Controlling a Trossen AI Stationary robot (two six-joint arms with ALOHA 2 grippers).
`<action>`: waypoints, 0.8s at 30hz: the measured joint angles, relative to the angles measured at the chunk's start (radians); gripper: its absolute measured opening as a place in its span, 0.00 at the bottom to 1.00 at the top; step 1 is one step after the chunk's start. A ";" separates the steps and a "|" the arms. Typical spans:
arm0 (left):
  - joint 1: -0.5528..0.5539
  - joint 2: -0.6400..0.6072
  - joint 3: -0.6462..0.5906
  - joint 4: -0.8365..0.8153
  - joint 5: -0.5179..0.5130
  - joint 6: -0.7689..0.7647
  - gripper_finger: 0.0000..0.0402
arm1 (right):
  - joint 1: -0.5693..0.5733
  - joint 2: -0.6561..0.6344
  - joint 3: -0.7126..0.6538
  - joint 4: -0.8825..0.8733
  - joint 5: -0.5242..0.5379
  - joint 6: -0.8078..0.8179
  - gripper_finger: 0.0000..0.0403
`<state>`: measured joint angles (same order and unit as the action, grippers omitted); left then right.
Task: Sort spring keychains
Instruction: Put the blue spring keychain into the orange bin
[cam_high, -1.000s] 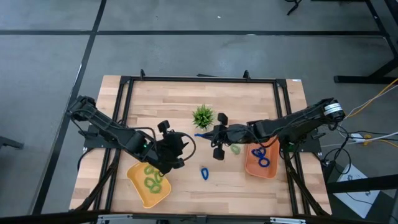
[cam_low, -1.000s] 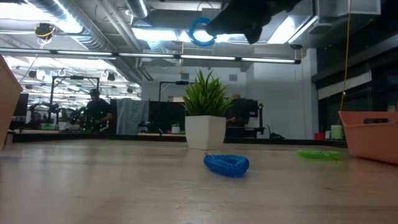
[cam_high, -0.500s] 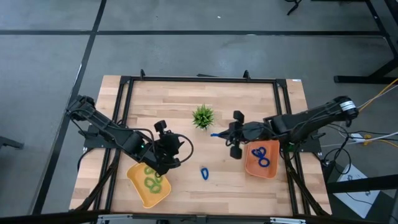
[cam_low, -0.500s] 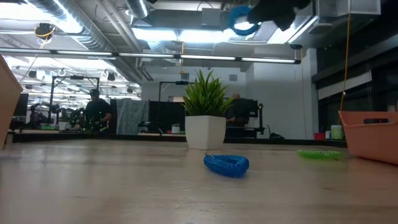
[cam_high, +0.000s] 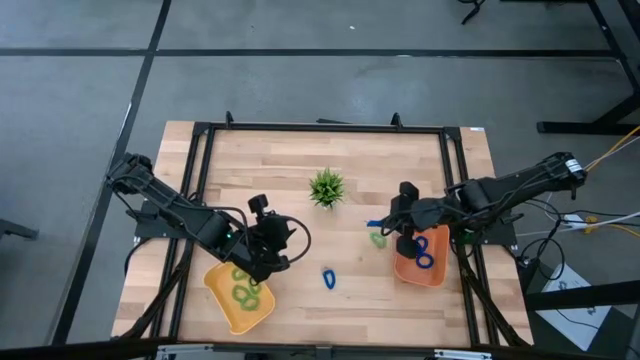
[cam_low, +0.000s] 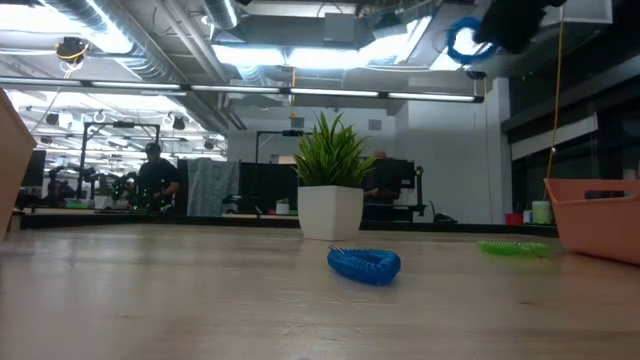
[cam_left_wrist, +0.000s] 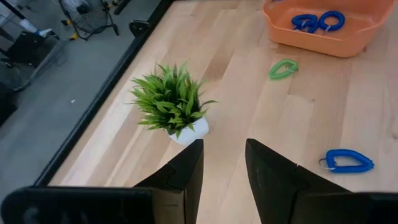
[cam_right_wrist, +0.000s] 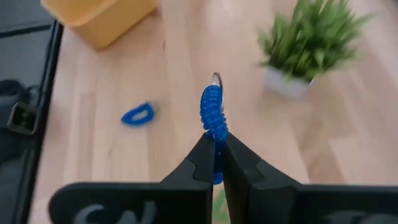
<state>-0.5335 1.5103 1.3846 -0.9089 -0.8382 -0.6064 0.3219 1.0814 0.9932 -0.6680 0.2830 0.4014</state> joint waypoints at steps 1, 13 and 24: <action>-0.002 0.000 0.000 0.000 0.009 0.000 0.28 | 0.001 -0.004 0.000 -0.020 -0.018 0.011 0.04; -0.003 0.001 0.000 0.000 0.051 0.000 0.28 | 0.000 -0.010 0.000 -0.241 -0.156 0.172 0.04; -0.002 0.001 0.000 0.000 0.048 0.000 0.29 | 0.000 -0.010 0.000 -0.239 -0.155 0.172 0.04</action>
<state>-0.5350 1.5108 1.3846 -0.9090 -0.7902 -0.6067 0.3222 1.0710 0.9928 -0.9066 0.1276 0.5731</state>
